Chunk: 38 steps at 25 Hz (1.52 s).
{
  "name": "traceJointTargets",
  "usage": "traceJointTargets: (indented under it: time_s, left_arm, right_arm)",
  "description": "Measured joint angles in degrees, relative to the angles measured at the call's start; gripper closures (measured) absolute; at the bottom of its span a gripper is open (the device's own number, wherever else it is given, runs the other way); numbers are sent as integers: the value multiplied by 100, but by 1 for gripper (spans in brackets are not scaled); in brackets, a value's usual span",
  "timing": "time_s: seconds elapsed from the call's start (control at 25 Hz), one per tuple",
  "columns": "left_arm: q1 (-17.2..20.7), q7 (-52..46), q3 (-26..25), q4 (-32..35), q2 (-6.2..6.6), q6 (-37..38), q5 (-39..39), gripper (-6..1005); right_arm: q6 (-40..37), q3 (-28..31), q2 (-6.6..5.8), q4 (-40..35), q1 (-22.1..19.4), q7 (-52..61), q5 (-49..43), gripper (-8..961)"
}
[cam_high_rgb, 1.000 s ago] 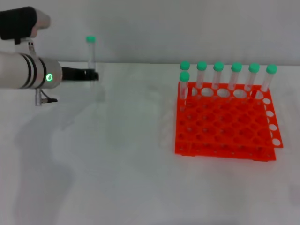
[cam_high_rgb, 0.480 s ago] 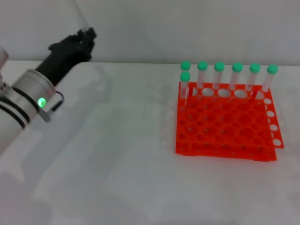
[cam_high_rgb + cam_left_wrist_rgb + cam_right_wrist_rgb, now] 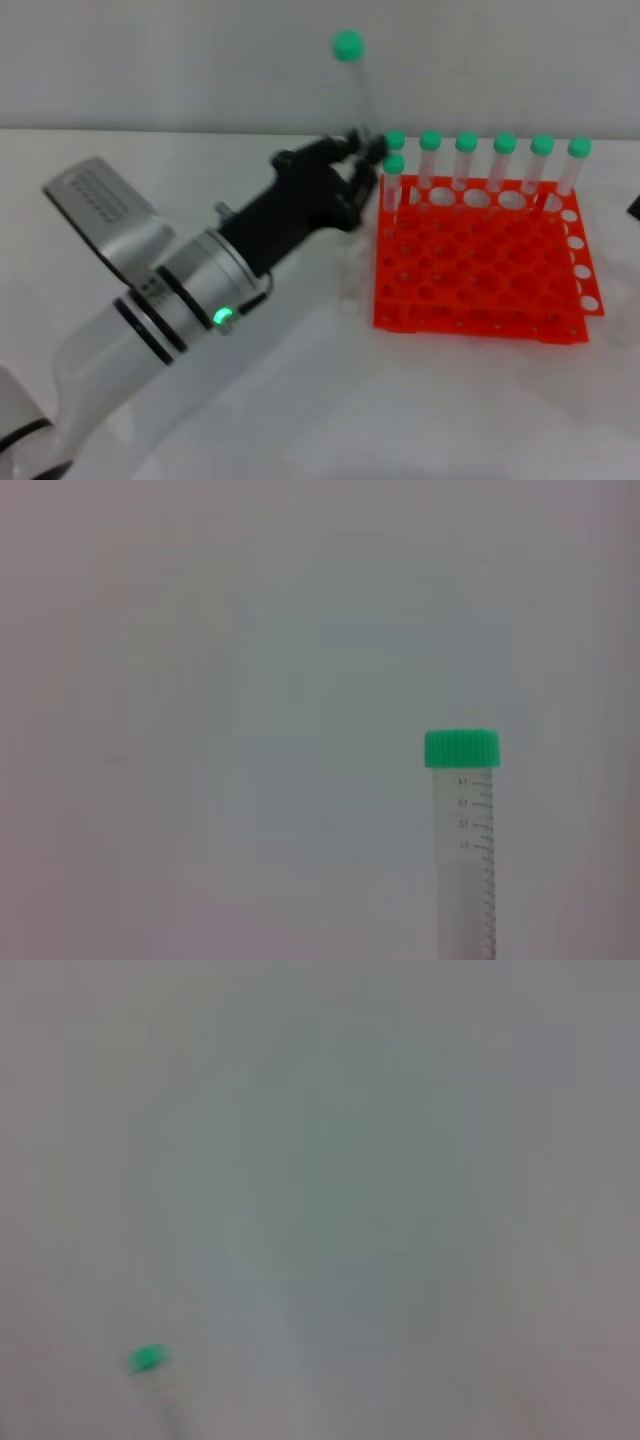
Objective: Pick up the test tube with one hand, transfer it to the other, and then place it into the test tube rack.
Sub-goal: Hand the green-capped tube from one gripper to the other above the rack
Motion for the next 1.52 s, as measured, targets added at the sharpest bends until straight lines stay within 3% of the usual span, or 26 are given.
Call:
traceJointTargets:
  time_s: [0.16, 0.52, 0.96, 1.52]
  left_arm:
    - [18, 114, -4, 320, -13, -85, 260, 806]
    - [-8, 342, -9, 746, -55, -1006, 910, 807]
    - [-40, 502, -14, 728, -26, -1068, 1263, 807]
    - [-36, 515, -16, 731, -32, -1127, 1313, 806]
  right_arm:
    - [-255, 16, -61, -3, 202, -68, -269, 111]
    - [-169, -21, 70, -2, 714, -372, -628, 111]
    - [160, -29, 85, -70, 1032, -225, -1130, 111]
    - [259, -28, 385, -79, 1311, -222, -1295, 113]
